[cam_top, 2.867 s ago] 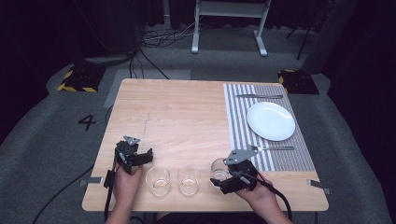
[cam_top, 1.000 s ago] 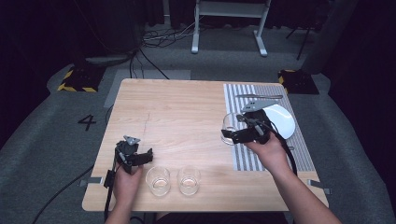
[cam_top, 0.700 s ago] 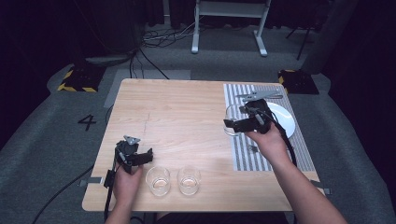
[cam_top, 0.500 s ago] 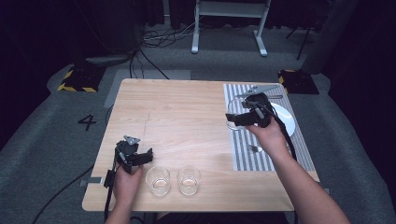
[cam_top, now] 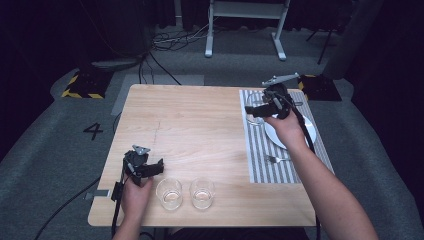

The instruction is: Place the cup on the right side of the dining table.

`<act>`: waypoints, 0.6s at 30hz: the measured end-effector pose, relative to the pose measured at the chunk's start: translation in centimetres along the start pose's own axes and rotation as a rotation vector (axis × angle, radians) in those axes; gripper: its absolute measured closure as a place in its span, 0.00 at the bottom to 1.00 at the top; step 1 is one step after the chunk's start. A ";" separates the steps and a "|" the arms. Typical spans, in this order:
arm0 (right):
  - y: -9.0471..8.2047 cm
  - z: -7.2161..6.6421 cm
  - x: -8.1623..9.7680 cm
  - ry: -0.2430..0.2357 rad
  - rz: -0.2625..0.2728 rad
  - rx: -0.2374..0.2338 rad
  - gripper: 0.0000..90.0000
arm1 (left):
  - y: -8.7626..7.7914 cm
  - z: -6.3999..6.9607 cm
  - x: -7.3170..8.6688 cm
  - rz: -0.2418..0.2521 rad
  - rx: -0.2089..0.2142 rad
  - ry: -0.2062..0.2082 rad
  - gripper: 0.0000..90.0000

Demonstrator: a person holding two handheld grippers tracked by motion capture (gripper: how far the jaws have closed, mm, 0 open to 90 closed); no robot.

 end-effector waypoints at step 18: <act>6.0 6.4 -0.8 0.063 -0.037 0.082 0.20 | 0.0 0.0 0.0 0.000 0.000 -0.003 0.16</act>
Point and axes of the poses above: each handheld gripper's, and its own axes: y roughly forward along the jaws, x roughly out of its underside, z roughly to its right, the point moved 8 cm from there along y, roughly forward along the jaws, and after that the axes turned 10 degrees about -y, right-handed, at the moved point
